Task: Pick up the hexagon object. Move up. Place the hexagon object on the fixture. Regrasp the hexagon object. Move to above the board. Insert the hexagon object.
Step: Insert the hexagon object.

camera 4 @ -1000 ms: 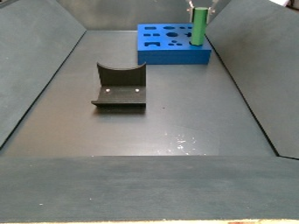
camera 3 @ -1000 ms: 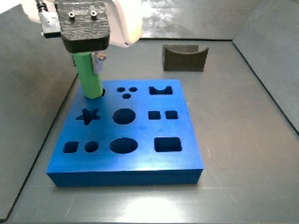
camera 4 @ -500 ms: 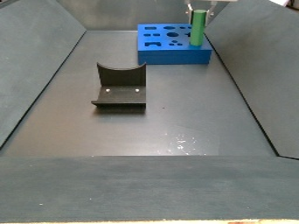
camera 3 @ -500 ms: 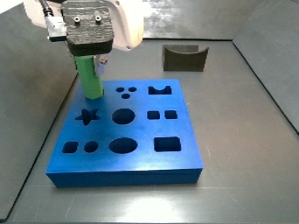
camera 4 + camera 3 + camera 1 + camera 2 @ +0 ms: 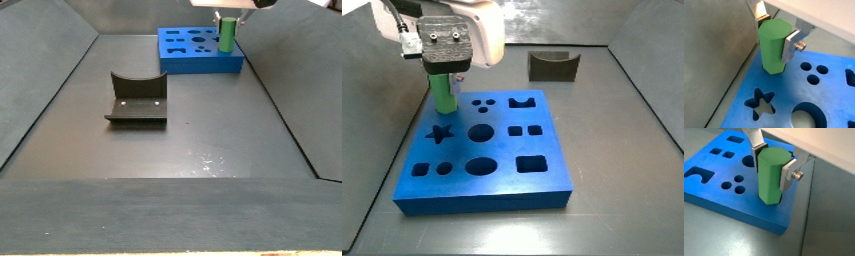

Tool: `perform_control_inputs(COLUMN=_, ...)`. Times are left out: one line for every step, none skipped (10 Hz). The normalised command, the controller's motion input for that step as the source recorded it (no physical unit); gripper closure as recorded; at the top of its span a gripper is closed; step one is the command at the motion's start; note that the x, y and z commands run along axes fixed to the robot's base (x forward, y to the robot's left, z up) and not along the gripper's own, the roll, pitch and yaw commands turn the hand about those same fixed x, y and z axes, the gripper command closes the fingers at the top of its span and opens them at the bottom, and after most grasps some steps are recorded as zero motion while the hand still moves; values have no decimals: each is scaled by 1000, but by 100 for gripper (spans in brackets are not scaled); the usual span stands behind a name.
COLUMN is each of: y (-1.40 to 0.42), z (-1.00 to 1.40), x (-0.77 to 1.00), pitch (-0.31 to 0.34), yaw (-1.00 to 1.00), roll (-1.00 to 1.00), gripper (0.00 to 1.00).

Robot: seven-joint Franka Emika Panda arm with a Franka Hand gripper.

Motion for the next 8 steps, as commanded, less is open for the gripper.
perform_control_inputs(y=0, z=-1000, x=143, pitch=0, yaw=-34, roll=0, gripper=100)
perform_control_inputs(y=0, z=-1000, x=274, pitch=0, yaw=-174, roll=6, gripper=100)
perform_control_inputs(y=0, z=-1000, x=403, pitch=9, yaw=-260, roll=11, gripper=100)
perform_control_inputs(y=0, z=-1000, x=789, pitch=89, yaw=-186, roll=0, gripper=100)
perform_control_inputs(y=0, z=-1000, x=1000, pitch=0, yaw=-100, roll=0, gripper=100)
perform_control_inputs(y=106, z=-1000, x=1000, pitch=11, yaw=-51, roll=0, gripper=100)
perform_control_inputs(y=0, z=23, x=94, pitch=103, yaw=-71, roll=0, gripper=100)
perform_control_inputs(y=0, z=-86, x=0, pitch=0, yaw=0, roll=31, gripper=100)
